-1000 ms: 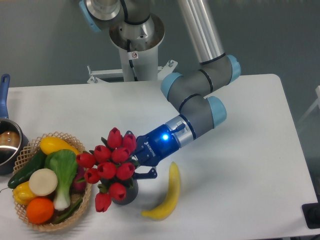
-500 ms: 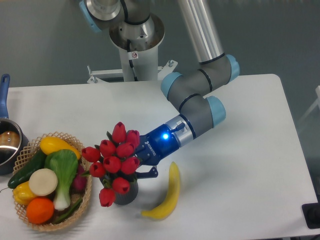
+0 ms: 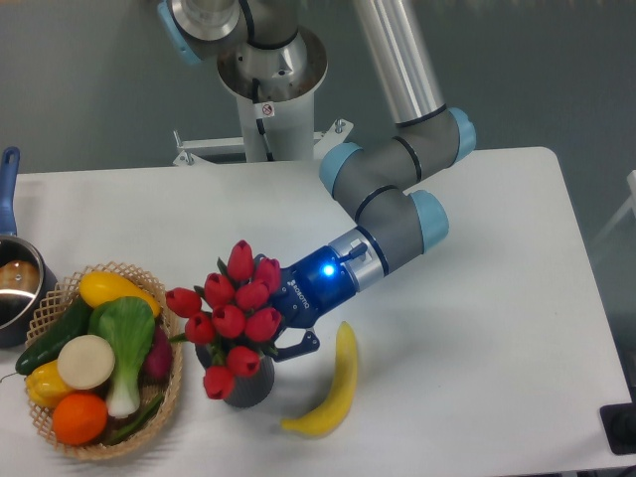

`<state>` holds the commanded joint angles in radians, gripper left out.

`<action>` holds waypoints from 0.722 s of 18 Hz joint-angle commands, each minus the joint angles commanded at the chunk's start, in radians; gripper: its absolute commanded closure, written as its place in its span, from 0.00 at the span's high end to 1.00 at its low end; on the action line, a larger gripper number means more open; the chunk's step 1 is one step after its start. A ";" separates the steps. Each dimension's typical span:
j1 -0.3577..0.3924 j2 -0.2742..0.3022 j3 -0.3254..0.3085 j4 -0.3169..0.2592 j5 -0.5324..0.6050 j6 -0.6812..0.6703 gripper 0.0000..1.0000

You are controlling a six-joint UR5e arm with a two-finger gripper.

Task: Insert the flowers into the vase
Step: 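Open the gripper, release the tulips, and lift away from the vase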

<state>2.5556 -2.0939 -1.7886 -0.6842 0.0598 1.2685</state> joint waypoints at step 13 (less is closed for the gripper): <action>-0.005 0.104 0.002 -0.002 0.271 0.025 1.00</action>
<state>2.5510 -1.9898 -1.7871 -0.6857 0.3308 1.2931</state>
